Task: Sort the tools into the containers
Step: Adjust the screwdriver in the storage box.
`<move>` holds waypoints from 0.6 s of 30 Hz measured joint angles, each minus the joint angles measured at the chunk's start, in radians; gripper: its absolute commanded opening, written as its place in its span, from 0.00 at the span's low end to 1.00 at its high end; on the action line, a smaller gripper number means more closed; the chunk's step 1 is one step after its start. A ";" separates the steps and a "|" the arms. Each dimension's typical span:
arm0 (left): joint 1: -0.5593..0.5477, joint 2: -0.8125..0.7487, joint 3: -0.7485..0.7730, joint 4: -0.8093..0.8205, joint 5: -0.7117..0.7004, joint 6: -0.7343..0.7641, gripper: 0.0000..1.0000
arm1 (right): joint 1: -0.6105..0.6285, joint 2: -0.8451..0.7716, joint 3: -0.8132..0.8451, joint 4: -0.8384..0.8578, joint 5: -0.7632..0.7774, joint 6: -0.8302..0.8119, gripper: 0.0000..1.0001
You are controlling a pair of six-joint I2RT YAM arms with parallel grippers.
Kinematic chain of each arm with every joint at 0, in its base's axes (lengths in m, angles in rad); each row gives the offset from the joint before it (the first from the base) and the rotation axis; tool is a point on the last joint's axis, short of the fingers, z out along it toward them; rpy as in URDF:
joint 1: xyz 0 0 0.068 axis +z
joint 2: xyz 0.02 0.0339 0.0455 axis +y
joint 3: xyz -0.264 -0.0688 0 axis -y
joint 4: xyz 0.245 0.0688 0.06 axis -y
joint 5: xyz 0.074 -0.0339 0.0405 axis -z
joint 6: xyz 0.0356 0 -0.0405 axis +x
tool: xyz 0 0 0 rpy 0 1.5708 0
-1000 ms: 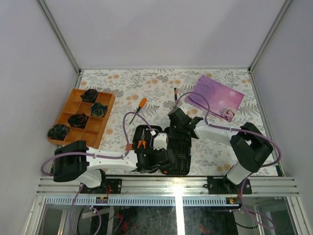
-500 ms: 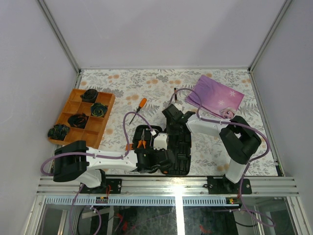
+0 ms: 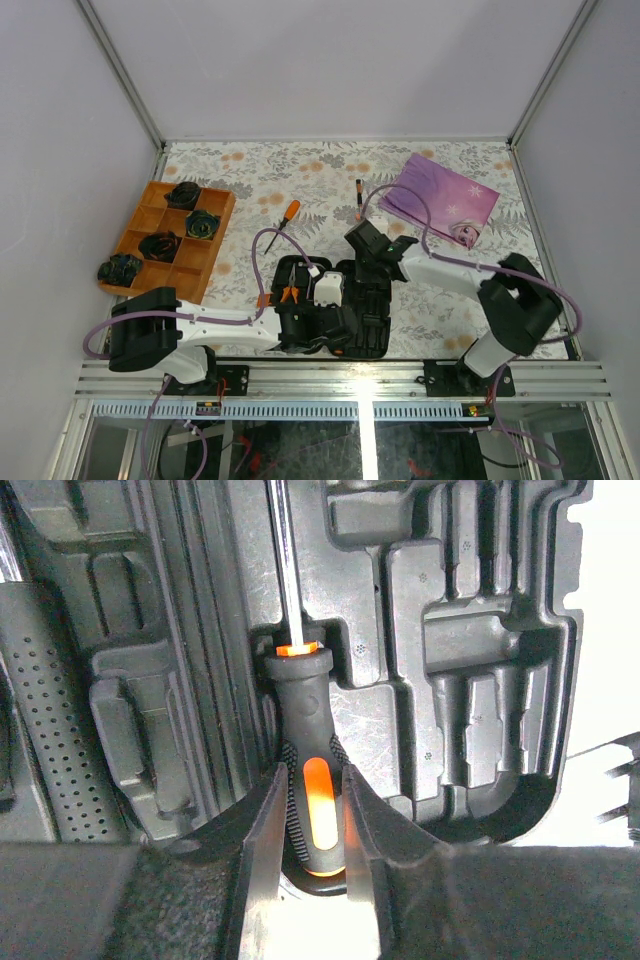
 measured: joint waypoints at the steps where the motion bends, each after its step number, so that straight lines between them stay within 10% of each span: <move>1: 0.000 0.000 0.000 0.000 0.000 0.000 0.00 | 0.000 -0.039 -0.018 -0.014 0.013 0.002 0.12; 18: -0.001 0.000 0.000 0.000 0.000 0.000 0.00 | 0.014 -0.108 -0.024 0.076 -0.091 0.061 0.20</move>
